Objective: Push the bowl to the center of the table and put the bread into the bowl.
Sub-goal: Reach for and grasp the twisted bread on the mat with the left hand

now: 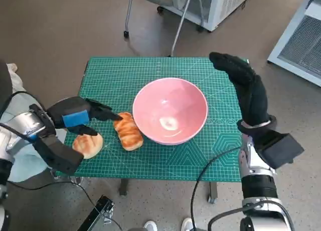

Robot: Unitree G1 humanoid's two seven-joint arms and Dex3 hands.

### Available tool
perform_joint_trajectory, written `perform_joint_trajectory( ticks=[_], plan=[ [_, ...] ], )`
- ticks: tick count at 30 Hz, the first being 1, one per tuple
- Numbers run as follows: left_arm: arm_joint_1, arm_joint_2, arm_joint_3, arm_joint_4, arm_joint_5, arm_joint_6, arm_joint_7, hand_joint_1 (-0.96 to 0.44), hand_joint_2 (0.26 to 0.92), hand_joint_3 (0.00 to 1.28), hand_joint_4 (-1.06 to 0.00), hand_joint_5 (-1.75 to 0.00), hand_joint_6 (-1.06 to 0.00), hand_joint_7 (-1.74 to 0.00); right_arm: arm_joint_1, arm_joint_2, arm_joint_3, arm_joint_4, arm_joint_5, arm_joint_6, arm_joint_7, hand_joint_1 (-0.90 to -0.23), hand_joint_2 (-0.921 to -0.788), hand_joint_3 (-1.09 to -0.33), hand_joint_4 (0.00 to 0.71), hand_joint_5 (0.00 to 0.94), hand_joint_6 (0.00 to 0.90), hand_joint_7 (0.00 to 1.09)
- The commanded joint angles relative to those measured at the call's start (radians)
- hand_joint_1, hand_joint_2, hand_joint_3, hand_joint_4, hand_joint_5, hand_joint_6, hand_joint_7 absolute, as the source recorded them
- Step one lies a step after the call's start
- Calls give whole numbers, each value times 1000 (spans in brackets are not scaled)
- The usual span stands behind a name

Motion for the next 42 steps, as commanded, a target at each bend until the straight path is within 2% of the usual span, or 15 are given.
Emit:
perform_joint_trajectory(
  ticks=[1, 8, 22, 27, 33, 42],
  plan=[
    [52, -18, 28, -61, -42, 70, -48, -213, 828, 0, -480, 0, -513, -58, 32, 0, -5, -2, 4, 19, -2, -433, -921, -573, 458, 11, 120, 898],
    [40, -33, 12, -55, -24, 82, -49, -220, 827, 0, -486, -8, -536, -64, 34, 1, -5, -7, -4, 22, -10, -430, -921, -573, 462, 13, 120, 899],
    [-39, -52, -78, 18, 98, 27, 47, -233, 830, 2, -529, -20, -581, -70, 51, -12, -6, -34, -16, 31, -17, -432, -921, -572, 463, 13, 121, 898],
    [-63, -62, -116, 39, 150, 31, 73, -238, 833, 2, -535, -17, -597, -71, 58, -16, -9, -45, -7, 39, -11, -427, -921, -574, 462, 13, 120, 898],
    [-92, -73, -152, 43, 198, 48, 67, -248, 842, 5, -539, -15, -602, -67, 68, -17, -11, -61, -9, 50, -15, -420, -921, -573, 461, 13, 121, 898],
    [-137, -95, -211, 62, 267, 53, 105, -263, 850, 5, -539, -10, -603, -60, 79, -12, -14, -68, -13, 52, -22, -415, -921, -574, 459, 12, 122, 895]
  ],
)
